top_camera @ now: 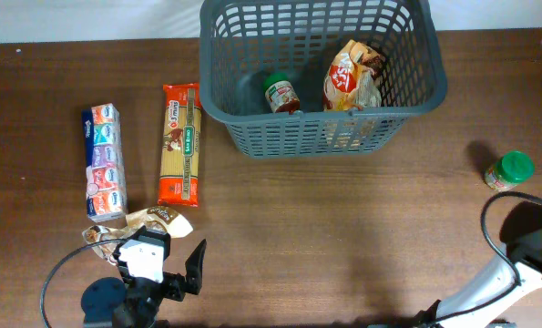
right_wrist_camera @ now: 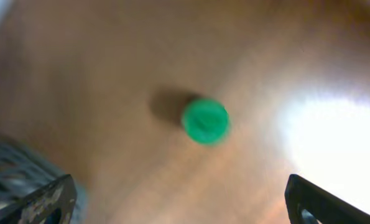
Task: Pack container
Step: 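Move the right gripper toward the remaining green-lidded jar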
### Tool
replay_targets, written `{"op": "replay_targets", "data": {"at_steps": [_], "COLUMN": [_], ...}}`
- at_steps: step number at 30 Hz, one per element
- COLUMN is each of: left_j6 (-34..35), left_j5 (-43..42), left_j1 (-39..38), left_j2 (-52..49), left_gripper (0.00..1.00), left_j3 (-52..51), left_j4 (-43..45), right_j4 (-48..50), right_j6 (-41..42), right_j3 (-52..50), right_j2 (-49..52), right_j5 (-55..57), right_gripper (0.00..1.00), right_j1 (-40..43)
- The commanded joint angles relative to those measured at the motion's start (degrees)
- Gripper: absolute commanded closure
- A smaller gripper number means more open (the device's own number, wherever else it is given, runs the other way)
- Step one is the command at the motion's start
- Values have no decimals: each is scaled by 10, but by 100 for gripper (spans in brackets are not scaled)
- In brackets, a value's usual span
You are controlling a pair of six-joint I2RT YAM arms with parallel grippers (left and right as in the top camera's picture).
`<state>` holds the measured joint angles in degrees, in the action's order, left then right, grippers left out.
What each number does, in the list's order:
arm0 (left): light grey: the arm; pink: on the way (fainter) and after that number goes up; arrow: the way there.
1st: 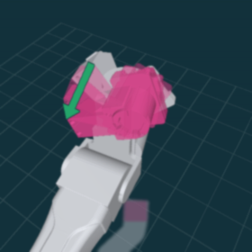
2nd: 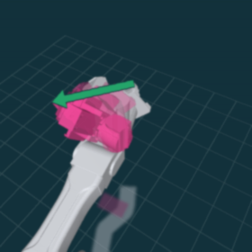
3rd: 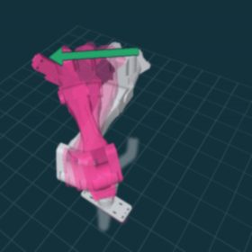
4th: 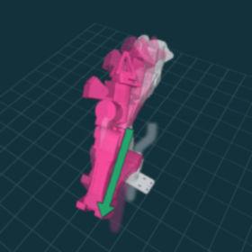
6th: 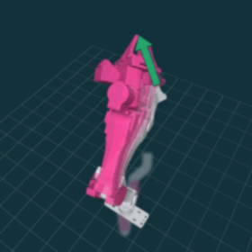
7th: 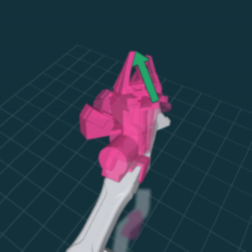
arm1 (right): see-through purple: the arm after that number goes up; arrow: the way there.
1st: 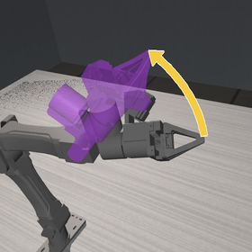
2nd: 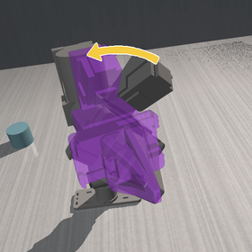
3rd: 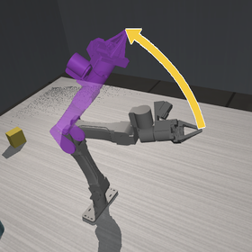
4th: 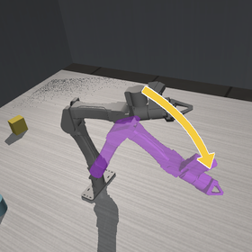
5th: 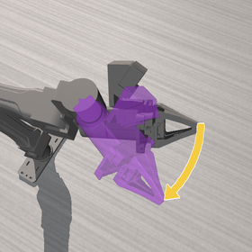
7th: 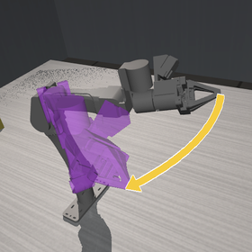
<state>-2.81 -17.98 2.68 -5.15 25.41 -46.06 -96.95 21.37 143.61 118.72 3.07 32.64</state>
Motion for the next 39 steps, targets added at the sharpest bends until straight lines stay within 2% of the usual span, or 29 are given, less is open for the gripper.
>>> {"op": "replay_targets", "data": {"at_steps": [1,8,22,39], "left_j6": [-3,-3,-3,-3], "left_j5": [4,4,4,4], "left_j1": [2,2,2,2], "left_j2": [0,0,0,0], "left_gripper": [1,1,1,1], "left_j3": [5,5,5,5], "left_j4": [1,1,1,1], "right_j4": [-3,50,165,246], "right_j6": [21,20,10,-1], "right_j3": [-81,-193,-333,-431], "right_j2": [-42,-40,-40,-37], "right_j5": [-7,-81,-22,-9], "right_gripper": [1,1,1,1], "right_j1": [44,85,34,37]}}
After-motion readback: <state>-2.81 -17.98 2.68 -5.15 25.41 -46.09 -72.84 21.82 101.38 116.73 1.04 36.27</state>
